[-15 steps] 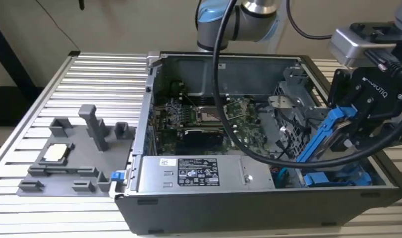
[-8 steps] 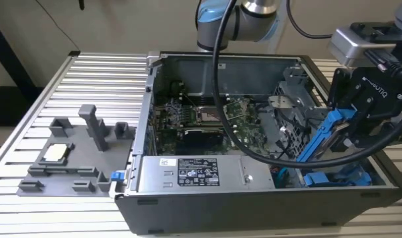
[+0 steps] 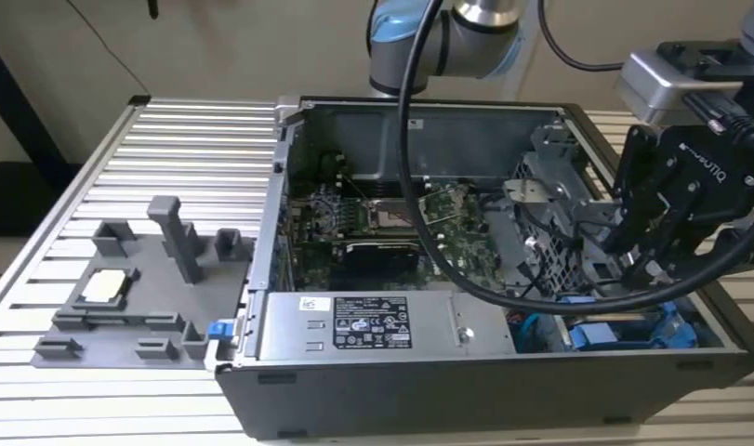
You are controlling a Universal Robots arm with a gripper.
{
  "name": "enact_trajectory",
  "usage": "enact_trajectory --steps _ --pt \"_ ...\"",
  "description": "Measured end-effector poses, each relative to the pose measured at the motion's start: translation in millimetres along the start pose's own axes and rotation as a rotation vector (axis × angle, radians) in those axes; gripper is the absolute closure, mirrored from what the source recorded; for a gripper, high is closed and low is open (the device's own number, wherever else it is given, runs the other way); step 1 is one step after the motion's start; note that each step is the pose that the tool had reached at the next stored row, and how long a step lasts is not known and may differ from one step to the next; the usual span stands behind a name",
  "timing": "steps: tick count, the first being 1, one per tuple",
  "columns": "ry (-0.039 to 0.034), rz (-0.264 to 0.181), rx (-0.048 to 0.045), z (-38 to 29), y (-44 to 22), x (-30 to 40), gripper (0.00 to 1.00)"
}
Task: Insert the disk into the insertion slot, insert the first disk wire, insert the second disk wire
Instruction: 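Insert the disk into the insertion slot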
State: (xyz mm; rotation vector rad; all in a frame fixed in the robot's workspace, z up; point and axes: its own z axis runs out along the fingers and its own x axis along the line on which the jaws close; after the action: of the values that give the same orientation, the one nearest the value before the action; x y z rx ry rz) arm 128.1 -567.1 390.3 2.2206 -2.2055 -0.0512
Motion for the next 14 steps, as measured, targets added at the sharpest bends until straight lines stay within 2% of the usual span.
enact_trajectory --steps 5,6,12,14 --pt "0.0035 0.0 0.0009 -3.7 0.1 -1.8 0.59" --pt "0.0038 0.0 0.0078 -3.8 0.4 -2.3 0.59" --pt "0.0005 -0.001 0.109 -3.5 3.6 -5.2 0.59" --pt "-0.001 -0.002 0.1386 -3.4 4.5 -6.9 0.59"
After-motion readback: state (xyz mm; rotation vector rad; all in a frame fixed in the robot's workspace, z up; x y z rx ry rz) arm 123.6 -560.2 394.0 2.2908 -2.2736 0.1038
